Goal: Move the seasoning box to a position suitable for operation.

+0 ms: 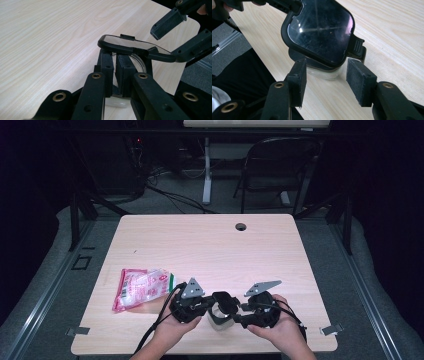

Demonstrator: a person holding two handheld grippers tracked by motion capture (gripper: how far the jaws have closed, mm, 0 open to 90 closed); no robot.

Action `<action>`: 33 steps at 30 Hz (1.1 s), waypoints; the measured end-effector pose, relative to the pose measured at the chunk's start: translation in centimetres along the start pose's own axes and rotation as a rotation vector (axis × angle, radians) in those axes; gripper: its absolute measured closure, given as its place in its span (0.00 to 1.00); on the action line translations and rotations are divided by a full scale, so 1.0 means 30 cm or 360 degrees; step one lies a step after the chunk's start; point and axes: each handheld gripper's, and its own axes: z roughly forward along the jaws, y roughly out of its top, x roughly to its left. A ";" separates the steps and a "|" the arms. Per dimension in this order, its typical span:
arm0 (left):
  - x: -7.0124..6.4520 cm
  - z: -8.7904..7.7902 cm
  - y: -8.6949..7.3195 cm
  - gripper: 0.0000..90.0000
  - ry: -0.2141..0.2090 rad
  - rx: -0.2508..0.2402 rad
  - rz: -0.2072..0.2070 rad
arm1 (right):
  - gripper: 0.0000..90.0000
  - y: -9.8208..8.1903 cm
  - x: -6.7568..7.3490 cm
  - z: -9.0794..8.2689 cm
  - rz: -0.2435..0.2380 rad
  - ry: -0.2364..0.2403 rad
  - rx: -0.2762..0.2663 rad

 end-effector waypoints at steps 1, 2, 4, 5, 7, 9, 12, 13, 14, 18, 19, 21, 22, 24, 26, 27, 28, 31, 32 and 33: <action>0.000 0.000 0.001 0.94 -0.0001 -0.0001 -0.0001 | 0.56 0.000 0.003 0.002 0.0000 -0.0007 0.0002; -0.001 0.000 0.001 0.94 -0.0001 -0.0002 -0.0002 | 0.56 0.001 0.005 0.004 -0.0005 -0.0007 0.0009; 0.000 0.000 0.001 0.93 -0.0002 -0.0002 -0.0003 | 0.56 0.002 0.007 0.009 -0.0008 0.0000 0.0003; -0.001 0.000 0.001 0.93 0.0000 -0.0003 -0.0002 | 0.56 0.003 0.012 0.019 -0.0012 -0.0012 0.0000; -0.001 0.001 0.000 0.92 0.0002 -0.0003 -0.0002 | 0.56 0.004 0.017 0.026 -0.0007 -0.0018 -0.0006; 0.000 0.002 -0.002 0.91 0.0003 -0.0002 -0.0007 | 0.57 0.005 0.018 0.029 -0.0009 -0.0026 -0.0005; 0.001 0.006 -0.007 0.88 0.0010 -0.0003 -0.0006 | 0.58 0.006 0.019 0.030 -0.0002 -0.0035 -0.0018; 0.002 0.008 -0.010 0.86 0.0014 -0.0002 -0.0005 | 0.58 0.006 0.019 0.028 -0.0007 -0.0036 -0.0014; 0.002 0.011 -0.014 0.85 0.0031 0.0003 -0.0003 | 0.58 0.006 0.020 0.029 -0.0006 -0.0035 -0.0020; 0.008 0.019 -0.024 0.79 0.0049 0.0012 -0.0008 | 0.58 0.006 0.019 0.027 -0.0009 -0.0031 -0.0017; 0.011 0.022 -0.028 0.79 0.0052 0.0013 -0.0014 | 0.58 0.006 0.019 0.027 -0.0002 -0.0028 -0.0021; 0.014 0.026 -0.032 0.77 0.0061 0.0025 -0.0026 | 0.58 0.007 0.018 0.025 0.0002 -0.0024 -0.0026; 0.016 0.027 -0.034 0.77 0.0065 0.0027 -0.0026 | 0.58 0.007 0.018 0.025 0.0002 -0.0024 -0.0026; 0.021 0.032 -0.038 0.75 0.0067 0.0032 -0.0043 | 0.58 0.007 0.016 0.024 -0.0004 -0.0028 -0.0026; 0.023 0.040 -0.044 0.75 0.0073 0.0054 -0.0054 | 0.58 0.006 0.016 0.024 0.0001 -0.0028 -0.0035; 0.022 0.045 -0.047 0.75 0.0074 0.0053 -0.0062 | 0.58 0.007 0.016 0.023 0.0002 -0.0026 -0.0036; 0.023 0.047 -0.049 0.75 0.0063 0.0066 -0.0059 | 0.58 0.007 0.016 0.023 0.0003 -0.0025 -0.0038; 0.020 0.058 -0.055 0.75 0.0040 0.0071 -0.0087 | 0.58 0.007 0.016 0.023 0.0000 -0.0020 -0.0042; 0.020 0.058 -0.055 0.75 0.0040 0.0071 -0.0087 | 0.58 0.007 0.016 0.023 0.0000 -0.0020 -0.0042; 0.019 0.059 -0.056 0.76 0.0042 0.0070 -0.0087 | 0.59 0.006 0.015 0.023 -0.0003 -0.0019 -0.0047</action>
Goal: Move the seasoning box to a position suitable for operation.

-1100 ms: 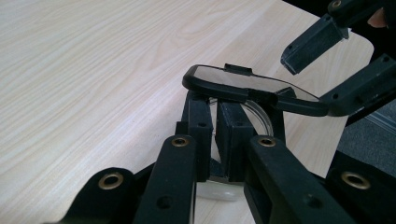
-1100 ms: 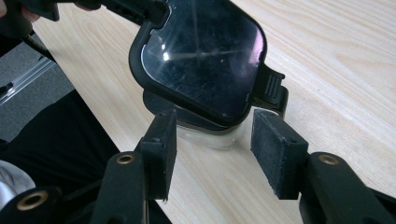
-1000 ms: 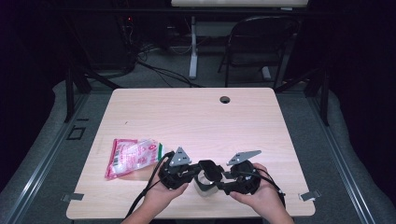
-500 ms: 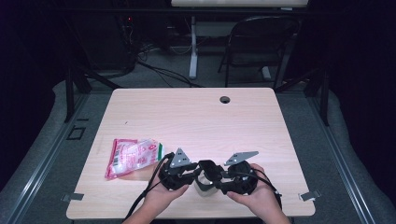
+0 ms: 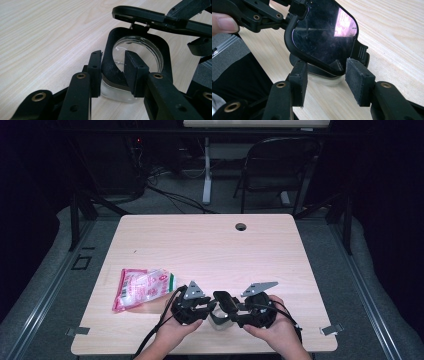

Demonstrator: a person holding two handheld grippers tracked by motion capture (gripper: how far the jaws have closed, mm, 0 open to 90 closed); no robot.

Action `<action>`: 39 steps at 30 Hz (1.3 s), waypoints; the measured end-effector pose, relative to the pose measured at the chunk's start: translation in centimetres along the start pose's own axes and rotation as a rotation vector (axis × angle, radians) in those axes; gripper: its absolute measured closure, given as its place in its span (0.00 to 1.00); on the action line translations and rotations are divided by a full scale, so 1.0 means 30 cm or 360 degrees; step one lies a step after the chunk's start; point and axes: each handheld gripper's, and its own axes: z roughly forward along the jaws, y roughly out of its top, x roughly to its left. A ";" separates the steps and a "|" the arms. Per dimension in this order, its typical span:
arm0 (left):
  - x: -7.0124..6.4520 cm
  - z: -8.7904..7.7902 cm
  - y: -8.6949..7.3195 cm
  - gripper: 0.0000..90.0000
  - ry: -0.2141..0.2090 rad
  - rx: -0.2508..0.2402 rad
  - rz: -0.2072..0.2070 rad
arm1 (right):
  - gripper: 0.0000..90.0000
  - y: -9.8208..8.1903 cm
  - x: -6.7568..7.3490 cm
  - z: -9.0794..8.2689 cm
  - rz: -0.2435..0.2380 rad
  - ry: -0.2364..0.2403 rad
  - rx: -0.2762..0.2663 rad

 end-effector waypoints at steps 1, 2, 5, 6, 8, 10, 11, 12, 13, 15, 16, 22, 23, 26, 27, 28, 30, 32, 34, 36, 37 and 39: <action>0.000 0.001 0.000 0.76 0.0001 -0.0001 -0.0002 | 0.59 0.000 0.000 -0.001 0.0002 0.0002 0.0003; 0.001 0.001 0.000 0.76 0.0001 -0.0002 -0.0003 | 0.59 0.001 0.001 -0.002 0.0004 -0.0002 0.0001; 0.001 0.001 0.000 0.76 0.0003 -0.0002 0.0007 | 0.60 0.001 -0.001 -0.003 0.0001 0.0003 -0.0004; 0.000 0.001 0.000 0.77 0.0007 -0.0005 0.0010 | 0.60 0.000 -0.002 -0.004 0.0001 0.0005 -0.0006; 0.000 0.001 0.001 0.77 0.0010 -0.0007 0.0014 | 0.62 0.001 -0.005 -0.008 0.0004 0.0006 -0.0007; -0.001 0.002 0.001 0.78 0.0013 -0.0010 0.0019 | 0.63 0.000 -0.008 -0.012 0.0015 0.0015 -0.0023; -0.001 0.002 0.001 0.78 0.0013 -0.0010 0.0019 | 0.65 0.000 -0.009 -0.016 0.0023 0.0014 -0.0029; -0.001 0.001 0.001 0.78 0.0011 -0.0007 0.0019 | 0.66 0.000 -0.013 -0.020 0.0014 0.0022 -0.0032; -0.001 0.001 0.001 0.78 0.0011 -0.0007 0.0019 | 0.67 0.000 -0.014 -0.023 0.0031 0.0026 -0.0042; -0.001 0.002 0.001 0.78 0.0013 -0.0008 0.0023 | 0.69 0.000 -0.022 -0.031 0.0033 0.0021 -0.0040; -0.001 0.002 0.001 0.78 0.0013 -0.0008 0.0023 | 0.70 -0.002 -0.023 -0.031 0.0045 0.0023 -0.0058; 0.001 0.002 0.002 0.78 0.0012 -0.0009 0.0026 | 0.75 -0.004 -0.037 -0.045 0.0065 0.0021 -0.0071; 0.001 0.002 0.002 0.78 0.0005 -0.0009 0.0024 | 0.76 -0.004 -0.041 -0.048 0.0065 0.0020 -0.0069; 0.002 0.003 0.002 0.78 0.0005 -0.0013 0.0023 | 0.77 -0.006 -0.053 -0.055 0.0079 0.0018 -0.0081; 0.002 0.003 0.002 0.78 0.0005 -0.0013 0.0023 | 0.77 -0.006 -0.053 -0.055 0.0079 0.0018 -0.0081; 0.002 0.003 0.002 0.78 0.0004 -0.0013 0.0023 | 0.78 -0.007 -0.063 -0.064 0.0096 0.0014 -0.0076; 0.001 0.004 0.002 0.78 0.0011 -0.0013 0.0023 | 0.78 -0.010 -0.071 -0.068 0.0114 0.0006 -0.0095; 0.002 0.004 0.002 0.78 0.0011 -0.0012 0.0023 | 0.79 -0.011 -0.078 -0.073 0.0120 0.0003 -0.0093; 0.002 0.004 0.002 0.78 0.0011 -0.0011 0.0023 | 0.79 -0.013 -0.084 -0.076 0.0137 0.0005 -0.0102; 0.002 0.004 0.002 0.78 0.0011 -0.0012 0.0022 | 0.79 -0.015 -0.091 -0.078 0.0145 0.0006 -0.0104; 0.002 0.004 0.002 0.78 0.0011 -0.0012 0.0022 | 0.79 -0.015 -0.091 -0.078 0.0145 0.0006 -0.0104; 0.001 0.004 0.002 0.78 0.0011 -0.0012 0.0022 | 0.79 -0.018 -0.100 -0.082 0.0164 0.0000 -0.0098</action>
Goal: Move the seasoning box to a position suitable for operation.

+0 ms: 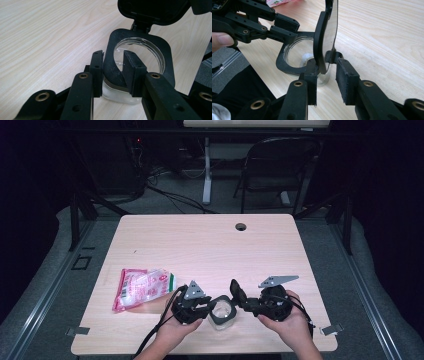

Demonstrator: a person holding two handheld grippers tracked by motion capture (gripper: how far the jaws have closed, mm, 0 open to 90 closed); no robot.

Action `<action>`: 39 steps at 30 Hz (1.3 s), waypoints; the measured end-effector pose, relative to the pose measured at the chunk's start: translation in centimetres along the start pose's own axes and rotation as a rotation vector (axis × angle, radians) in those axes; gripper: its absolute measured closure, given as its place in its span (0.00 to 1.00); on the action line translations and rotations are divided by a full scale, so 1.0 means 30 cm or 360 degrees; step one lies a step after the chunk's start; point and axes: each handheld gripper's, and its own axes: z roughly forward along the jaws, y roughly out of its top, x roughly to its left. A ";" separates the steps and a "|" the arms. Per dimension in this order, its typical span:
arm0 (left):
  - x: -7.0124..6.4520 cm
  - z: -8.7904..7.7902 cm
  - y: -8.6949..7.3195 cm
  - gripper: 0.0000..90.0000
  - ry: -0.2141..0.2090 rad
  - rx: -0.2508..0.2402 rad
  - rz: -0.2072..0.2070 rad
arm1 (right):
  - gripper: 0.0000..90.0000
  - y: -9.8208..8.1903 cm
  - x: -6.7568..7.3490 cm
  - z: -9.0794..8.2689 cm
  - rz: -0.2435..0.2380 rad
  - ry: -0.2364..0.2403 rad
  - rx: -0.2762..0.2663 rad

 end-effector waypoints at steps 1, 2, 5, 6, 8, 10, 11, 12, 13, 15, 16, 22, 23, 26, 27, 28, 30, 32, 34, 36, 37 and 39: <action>0.000 0.000 0.000 0.78 0.0000 0.0000 0.0000 | 0.79 -0.001 -0.004 -0.002 0.0006 0.0001 0.0000; 0.000 0.000 0.000 0.78 0.0002 0.0000 0.0003 | 0.79 -0.002 -0.008 -0.002 0.0008 0.0002 -0.0007; 0.000 0.000 0.000 0.78 -0.0001 0.0000 0.0000 | 0.79 -0.003 -0.014 -0.003 0.0023 0.0007 -0.0011; 0.001 0.000 0.000 0.78 -0.0001 0.0000 0.0003 | 0.80 -0.004 -0.016 -0.003 0.0024 0.0004 -0.0012; 0.001 0.000 0.000 0.78 -0.0009 0.0001 0.0001 | 0.80 -0.004 -0.016 -0.004 0.0021 -0.0002 -0.0009; 0.001 0.000 0.000 0.78 -0.0008 0.0000 0.0005 | 0.81 -0.004 -0.016 -0.004 0.0020 -0.0002 -0.0010; 0.001 0.000 0.000 0.78 -0.0001 0.0000 0.0005 | 0.82 -0.004 -0.017 -0.004 0.0022 -0.0001 -0.0010; 0.001 0.000 0.000 0.78 -0.0011 -0.0001 0.0005 | 0.83 -0.004 -0.017 -0.004 0.0025 -0.0006 -0.0010; 0.001 0.000 0.000 0.78 -0.0011 -0.0001 0.0005 | 0.84 -0.004 -0.018 -0.005 0.0025 -0.0009 -0.0008; 0.000 -0.001 0.000 0.78 -0.0006 0.0003 0.0005 | 0.85 -0.005 -0.020 -0.005 0.0026 -0.0006 -0.0008; 0.000 -0.001 0.000 0.78 -0.0006 0.0004 0.0007 | 0.86 -0.005 -0.020 -0.005 0.0026 -0.0005 -0.0008; 0.000 0.000 0.000 0.78 -0.0006 0.0001 0.0006 | 0.90 -0.004 -0.015 -0.005 0.0029 -0.0005 -0.0015; 0.000 0.000 0.000 0.78 -0.0005 0.0000 0.0008 | 0.92 -0.004 -0.014 -0.004 0.0029 -0.0003 -0.0018; 0.000 0.000 0.000 0.78 -0.0005 0.0000 0.0009 | 0.93 -0.003 -0.010 -0.005 0.0018 -0.0008 -0.0011; 0.000 0.000 0.000 0.78 -0.0005 0.0000 0.0009 | 0.93 -0.003 -0.009 -0.003 0.0022 -0.0011 -0.0018; 0.000 -0.001 0.000 0.78 -0.0003 0.0000 0.0011 | 0.93 -0.003 -0.010 -0.004 0.0018 -0.0011 -0.0013; 0.000 -0.001 -0.001 0.78 -0.0004 -0.0001 0.0009 | 0.94 -0.003 -0.010 -0.002 0.0017 -0.0017 -0.0028; 0.000 -0.001 -0.002 0.78 -0.0003 -0.0003 0.0008 | 0.94 -0.003 -0.010 -0.001 0.0017 -0.0021 -0.0031; 0.001 -0.003 -0.002 0.78 -0.0004 -0.0001 0.0007 | 0.94 -0.003 -0.009 0.002 0.0015 -0.0034 -0.0047; 0.001 -0.003 -0.003 0.78 -0.0003 -0.0001 0.0005 | 0.94 -0.003 -0.008 0.005 0.0023 -0.0035 -0.0057; 0.002 -0.004 -0.003 0.78 -0.0004 -0.0002 0.0001 | 0.94 -0.001 -0.007 0.008 0.0026 -0.0049 -0.0066; 0.003 -0.004 -0.004 0.78 -0.0004 -0.0002 0.0000 | 0.95 0.000 -0.008 0.012 0.0021 -0.0054 -0.0084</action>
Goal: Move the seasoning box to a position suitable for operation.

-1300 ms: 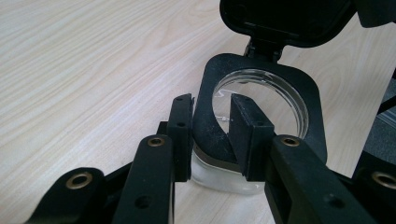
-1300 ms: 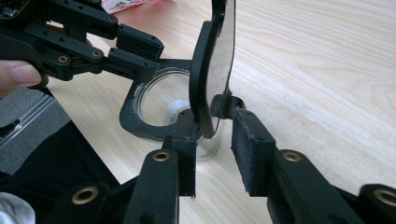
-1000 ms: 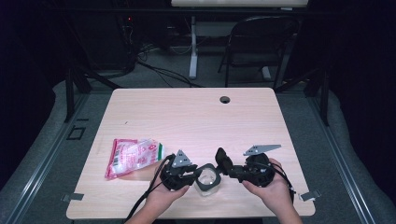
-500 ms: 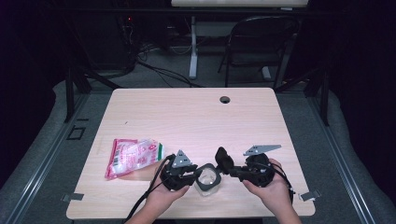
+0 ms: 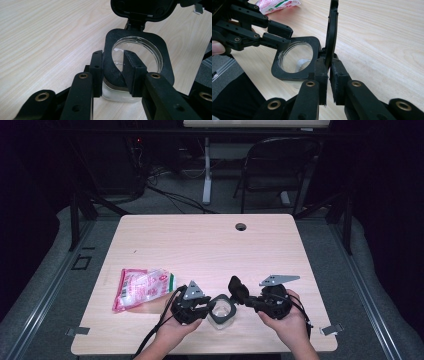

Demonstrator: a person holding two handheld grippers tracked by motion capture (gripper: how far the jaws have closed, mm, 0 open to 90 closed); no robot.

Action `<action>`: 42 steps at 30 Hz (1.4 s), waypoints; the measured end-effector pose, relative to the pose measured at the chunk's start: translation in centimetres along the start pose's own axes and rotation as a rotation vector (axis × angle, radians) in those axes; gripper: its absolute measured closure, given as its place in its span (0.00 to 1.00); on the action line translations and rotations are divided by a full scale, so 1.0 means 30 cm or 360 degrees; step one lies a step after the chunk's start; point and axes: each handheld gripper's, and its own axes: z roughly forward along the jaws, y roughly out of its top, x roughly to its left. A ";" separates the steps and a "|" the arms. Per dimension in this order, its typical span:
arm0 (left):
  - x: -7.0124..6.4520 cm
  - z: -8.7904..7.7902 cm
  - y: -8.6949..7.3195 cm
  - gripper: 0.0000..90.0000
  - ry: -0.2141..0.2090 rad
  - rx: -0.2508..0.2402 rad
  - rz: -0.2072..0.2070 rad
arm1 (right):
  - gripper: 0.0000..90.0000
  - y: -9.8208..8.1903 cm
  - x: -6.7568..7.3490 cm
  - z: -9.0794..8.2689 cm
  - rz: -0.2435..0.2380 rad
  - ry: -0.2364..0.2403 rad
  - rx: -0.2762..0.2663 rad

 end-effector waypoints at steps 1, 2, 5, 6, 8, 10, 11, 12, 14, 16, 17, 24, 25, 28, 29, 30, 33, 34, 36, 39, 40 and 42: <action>0.001 -0.001 0.000 0.78 0.0003 -0.0002 0.0005 | 0.95 0.000 0.000 0.000 0.0000 0.0000 0.0000; 0.001 -0.001 -0.001 0.78 0.0003 -0.0002 0.0003 | 0.95 0.001 0.000 0.002 0.0000 -0.0001 -0.0006; 0.000 -0.001 -0.002 0.78 0.0007 -0.0005 -0.0002 | 0.95 0.008 -0.003 0.010 0.0007 -0.0012 -0.0014; -0.001 -0.002 -0.003 0.78 0.0009 -0.0004 -0.0001 | 0.95 0.010 -0.002 0.012 0.0013 -0.0021 -0.0017; -0.001 -0.003 -0.003 0.78 0.0014 -0.0008 0.0003 | 0.95 0.011 -0.004 0.016 0.0002 -0.0021 -0.0028; -0.003 -0.004 -0.006 0.78 0.0010 -0.0010 -0.0009 | 0.95 0.017 -0.007 0.023 0.0003 -0.0025 -0.0036; -0.003 -0.004 -0.006 0.78 0.0010 -0.0010 -0.0009 | 0.95 0.017 -0.007 0.023 0.0003 -0.0025 -0.0036; -0.002 -0.005 -0.006 0.78 0.0011 -0.0008 -0.0007 | 0.95 0.019 -0.008 0.025 0.0008 -0.0024 -0.0038; -0.002 -0.007 -0.008 0.78 0.0015 -0.0010 -0.0006 | 0.95 0.024 -0.010 0.031 0.0014 -0.0024 -0.0038; -0.002 -0.008 -0.009 0.78 0.0012 -0.0008 -0.0007 | 0.95 0.027 -0.012 0.036 0.0016 -0.0027 -0.0052; -0.002 -0.009 -0.010 0.78 0.0010 -0.0009 -0.0016 | 0.95 0.027 -0.012 0.036 0.0016 -0.0027 -0.0052; -0.004 -0.019 -0.018 0.78 -0.0001 -0.0015 -0.0030 | 0.96 0.042 -0.016 0.059 0.0011 -0.0033 -0.0081; -0.004 -0.019 -0.018 0.78 -0.0001 -0.0015 -0.0030 | 0.96 0.043 -0.016 0.062 0.0016 -0.0028 -0.0084; -0.005 -0.022 -0.022 0.78 0.0009 -0.0022 -0.0035 | 0.96 0.046 -0.017 0.068 0.0019 -0.0024 -0.0097; -0.005 -0.023 -0.023 0.78 0.0007 -0.0026 -0.0037 | 0.96 0.048 -0.017 0.070 0.0018 -0.0023 -0.0098; -0.006 -0.024 -0.024 0.78 0.0003 -0.0026 -0.0043 | 0.96 0.049 -0.017 0.073 0.0020 -0.0023 -0.0100; -0.006 -0.027 -0.026 0.78 0.0000 -0.0023 -0.0046 | 0.96 0.052 -0.019 0.079 0.0023 -0.0016 -0.0114; -0.006 -0.027 -0.027 0.78 0.0002 -0.0026 -0.0043 | 0.95 0.055 -0.019 0.082 0.0021 -0.0016 -0.0112; -0.007 -0.028 -0.028 0.78 0.0002 -0.0028 -0.0046 | 0.95 0.056 -0.018 0.085 0.0026 -0.0015 -0.0121; -0.007 -0.029 -0.028 0.78 0.0002 -0.0027 -0.0043 | 0.95 0.057 -0.019 0.086 0.0026 -0.0013 -0.0117; -0.007 -0.030 -0.028 0.78 -0.0001 -0.0024 -0.0046 | 0.92 0.057 -0.021 0.084 0.0036 -0.0002 -0.0122; -0.006 -0.033 -0.027 0.76 0.0017 -0.0029 -0.0042 | 0.90 0.056 -0.023 0.080 0.0035 0.0002 -0.0111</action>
